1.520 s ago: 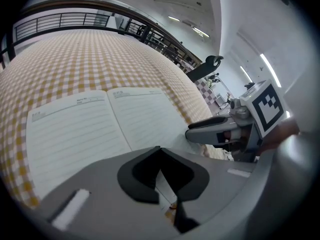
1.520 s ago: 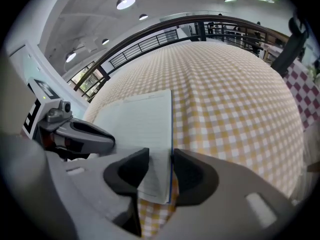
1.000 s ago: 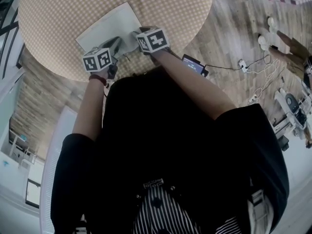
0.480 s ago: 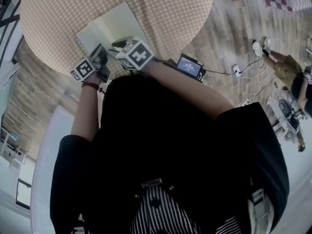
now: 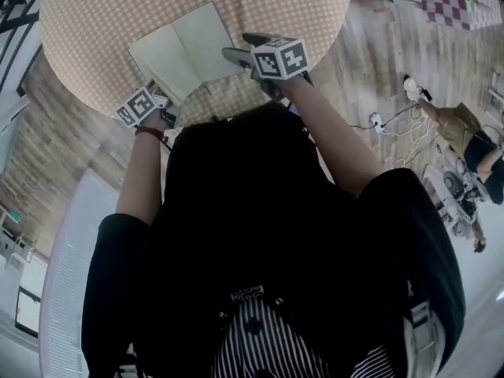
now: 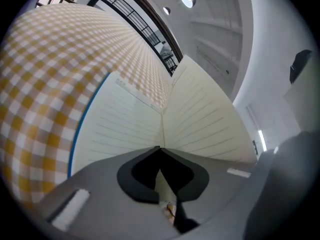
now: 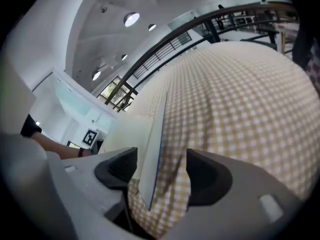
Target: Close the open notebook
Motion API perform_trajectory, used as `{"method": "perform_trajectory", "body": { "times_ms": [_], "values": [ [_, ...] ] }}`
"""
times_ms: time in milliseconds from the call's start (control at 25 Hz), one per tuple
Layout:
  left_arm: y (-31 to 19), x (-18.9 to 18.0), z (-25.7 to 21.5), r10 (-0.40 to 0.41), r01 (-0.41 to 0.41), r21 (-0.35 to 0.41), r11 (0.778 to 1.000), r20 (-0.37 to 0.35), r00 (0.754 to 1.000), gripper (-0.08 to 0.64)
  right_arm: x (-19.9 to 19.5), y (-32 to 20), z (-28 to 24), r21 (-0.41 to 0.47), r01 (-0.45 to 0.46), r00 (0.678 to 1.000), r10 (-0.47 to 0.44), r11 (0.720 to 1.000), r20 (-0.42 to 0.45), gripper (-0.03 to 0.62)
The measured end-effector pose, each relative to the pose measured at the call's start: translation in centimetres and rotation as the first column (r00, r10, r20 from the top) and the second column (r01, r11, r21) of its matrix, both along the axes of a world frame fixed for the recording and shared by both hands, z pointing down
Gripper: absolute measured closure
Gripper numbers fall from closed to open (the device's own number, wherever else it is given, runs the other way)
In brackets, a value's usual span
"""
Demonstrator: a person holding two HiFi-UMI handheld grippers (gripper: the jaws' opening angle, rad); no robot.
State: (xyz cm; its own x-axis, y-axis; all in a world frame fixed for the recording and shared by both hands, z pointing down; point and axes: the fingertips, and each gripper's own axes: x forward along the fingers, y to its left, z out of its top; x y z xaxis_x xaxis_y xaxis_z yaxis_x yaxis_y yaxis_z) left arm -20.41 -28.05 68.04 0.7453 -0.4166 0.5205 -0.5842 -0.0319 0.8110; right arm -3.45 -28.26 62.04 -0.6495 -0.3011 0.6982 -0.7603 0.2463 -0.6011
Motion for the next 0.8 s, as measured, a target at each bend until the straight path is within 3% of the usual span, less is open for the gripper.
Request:
{"method": "perform_trajectory", "body": {
  "times_ms": [120, 480, 640, 800],
  "values": [
    [0.0, 0.3, 0.2, 0.02, -0.02, -0.001, 1.0, 0.009, 1.0, 0.56, -2.8, 2.2, 0.6, -0.025, 0.057, 0.996, -0.055, 0.998, 0.065, 0.298],
    [-0.1, 0.0, 0.5, 0.01, -0.009, -0.015, 1.0, 0.017, 1.0, 0.56, -9.2, 4.0, -4.7, 0.123, 0.083, 0.975, -0.106, 0.989, 0.197, 0.298],
    [0.1, 0.2, 0.2, -0.021, 0.021, -0.033, 0.999, -0.019, 1.0, 0.56, -11.8, 4.4, -7.4, 0.157, 0.124, 0.939, -0.167, 0.98, 0.302, 0.298],
    [0.0, -0.9, -0.1, -0.098, 0.095, -0.035, 0.995, -0.085, 0.992, 0.56, -14.8, 5.4, -8.7, 0.234, 0.261, 0.881, -0.33, 0.937, 0.338, 0.298]
  ]
}}
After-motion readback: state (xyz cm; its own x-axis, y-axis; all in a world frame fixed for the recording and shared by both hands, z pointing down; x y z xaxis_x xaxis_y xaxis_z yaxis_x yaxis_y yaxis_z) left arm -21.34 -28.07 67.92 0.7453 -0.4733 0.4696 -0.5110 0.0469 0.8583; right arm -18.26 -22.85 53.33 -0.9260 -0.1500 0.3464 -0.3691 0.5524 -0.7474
